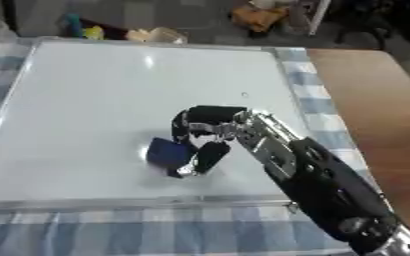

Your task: Wipe the whiteboard clean with a brush.

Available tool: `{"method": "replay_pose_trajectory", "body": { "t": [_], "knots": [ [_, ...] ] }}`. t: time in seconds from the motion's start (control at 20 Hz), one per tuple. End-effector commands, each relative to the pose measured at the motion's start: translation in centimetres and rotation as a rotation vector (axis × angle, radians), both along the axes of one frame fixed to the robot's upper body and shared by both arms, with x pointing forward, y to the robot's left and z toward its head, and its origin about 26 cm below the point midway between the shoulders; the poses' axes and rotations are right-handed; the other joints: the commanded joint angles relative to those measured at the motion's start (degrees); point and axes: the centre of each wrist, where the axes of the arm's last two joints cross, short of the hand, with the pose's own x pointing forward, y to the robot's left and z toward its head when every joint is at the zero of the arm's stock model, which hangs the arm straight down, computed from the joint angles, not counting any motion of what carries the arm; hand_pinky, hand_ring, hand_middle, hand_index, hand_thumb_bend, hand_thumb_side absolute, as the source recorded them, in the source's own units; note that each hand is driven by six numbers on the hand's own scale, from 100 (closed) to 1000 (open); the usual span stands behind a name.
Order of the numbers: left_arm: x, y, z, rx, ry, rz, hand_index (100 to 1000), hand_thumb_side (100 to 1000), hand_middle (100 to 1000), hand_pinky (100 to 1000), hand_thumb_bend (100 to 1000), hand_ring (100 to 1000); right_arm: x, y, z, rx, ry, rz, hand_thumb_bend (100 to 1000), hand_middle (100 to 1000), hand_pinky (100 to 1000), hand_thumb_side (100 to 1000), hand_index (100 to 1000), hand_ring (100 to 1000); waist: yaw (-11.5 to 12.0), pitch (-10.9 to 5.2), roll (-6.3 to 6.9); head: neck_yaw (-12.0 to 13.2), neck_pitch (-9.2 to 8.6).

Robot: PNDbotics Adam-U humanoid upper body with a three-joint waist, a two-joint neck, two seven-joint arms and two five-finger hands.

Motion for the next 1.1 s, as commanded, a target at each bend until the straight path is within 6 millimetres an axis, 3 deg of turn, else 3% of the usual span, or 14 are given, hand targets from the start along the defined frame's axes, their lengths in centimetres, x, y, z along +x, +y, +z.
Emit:
{"method": "replay_pose_trajectory", "body": {
  "t": [0.05,1.1],
  "knots": [
    [0.0,0.16,0.94,0.005,-0.027,-0.001,694,954,576,548,652,524,0.23,0.01,0.14,-0.014,-0.023,-0.005,404,647,599,581,294,665,0.0,-0.82,0.33,-0.1,0.24],
    [-0.01,0.16,0.92,0.004,-0.027,-0.001,694,952,575,548,652,523,0.22,0.7,-0.43,-0.045,-0.051,0.019,399,626,597,551,291,639,0.0,-0.76,0.39,-0.2,0.3]
  ]
}}
